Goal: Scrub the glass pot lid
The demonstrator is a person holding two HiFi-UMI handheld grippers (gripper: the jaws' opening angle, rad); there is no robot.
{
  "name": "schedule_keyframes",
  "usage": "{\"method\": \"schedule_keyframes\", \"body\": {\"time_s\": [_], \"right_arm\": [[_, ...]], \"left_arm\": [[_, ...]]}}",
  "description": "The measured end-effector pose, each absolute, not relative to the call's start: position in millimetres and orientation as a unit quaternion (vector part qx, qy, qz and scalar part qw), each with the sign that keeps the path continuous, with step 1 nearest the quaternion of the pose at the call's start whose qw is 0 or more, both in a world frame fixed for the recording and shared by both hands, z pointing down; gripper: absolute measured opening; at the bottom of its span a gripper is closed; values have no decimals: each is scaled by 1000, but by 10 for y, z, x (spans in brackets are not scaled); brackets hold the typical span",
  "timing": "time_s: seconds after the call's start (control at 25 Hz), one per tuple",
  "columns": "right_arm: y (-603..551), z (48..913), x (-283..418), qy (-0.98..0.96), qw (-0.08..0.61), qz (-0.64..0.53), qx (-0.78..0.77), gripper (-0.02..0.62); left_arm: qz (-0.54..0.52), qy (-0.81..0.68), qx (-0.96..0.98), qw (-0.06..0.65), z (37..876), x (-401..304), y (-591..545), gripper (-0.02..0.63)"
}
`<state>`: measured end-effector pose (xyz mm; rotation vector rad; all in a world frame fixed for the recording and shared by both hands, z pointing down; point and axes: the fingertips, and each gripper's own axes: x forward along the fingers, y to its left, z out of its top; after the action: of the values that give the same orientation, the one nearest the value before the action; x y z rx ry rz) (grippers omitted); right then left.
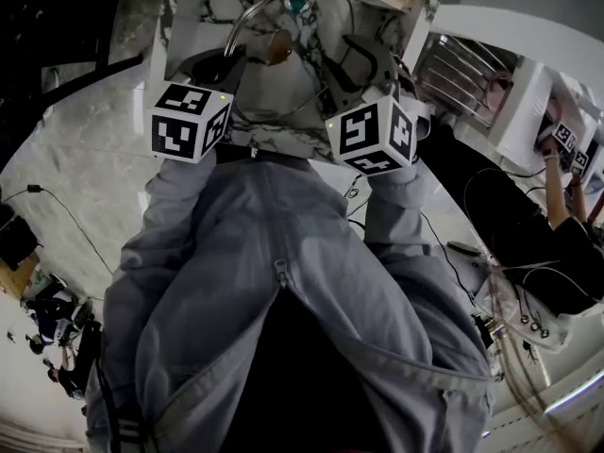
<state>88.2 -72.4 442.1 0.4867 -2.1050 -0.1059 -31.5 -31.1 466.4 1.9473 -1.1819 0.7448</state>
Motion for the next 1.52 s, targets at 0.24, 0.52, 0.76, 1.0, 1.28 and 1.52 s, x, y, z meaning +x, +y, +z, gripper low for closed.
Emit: {"method": "schedule_keyframes", "body": {"time_s": [0.24,0.52,0.76,1.0,1.28,1.52], "right_arm": [[-739,4059,859,-858,474,-93,175,190],[-681,3814,670,-840,505,-171,95,195],[-489,3782,560,-824,533,-191,23,196],[-235,3980,630,-792,586,-163,-54,193],[-41,4032,581,-778,601,-169,-70,57],[4,3959,500,-802,561,-200,-44,55]], "left_arm": [[326,-429,792,286,4260,-237,-271,37],[355,-399,820,207,4030,-38,-136,37],[372,-349,846,153,3897,85,24,37],[386,-292,870,92,3808,178,173,38],[385,-272,878,80,3780,143,264,38],[324,-256,901,128,3632,35,363,86]]}}
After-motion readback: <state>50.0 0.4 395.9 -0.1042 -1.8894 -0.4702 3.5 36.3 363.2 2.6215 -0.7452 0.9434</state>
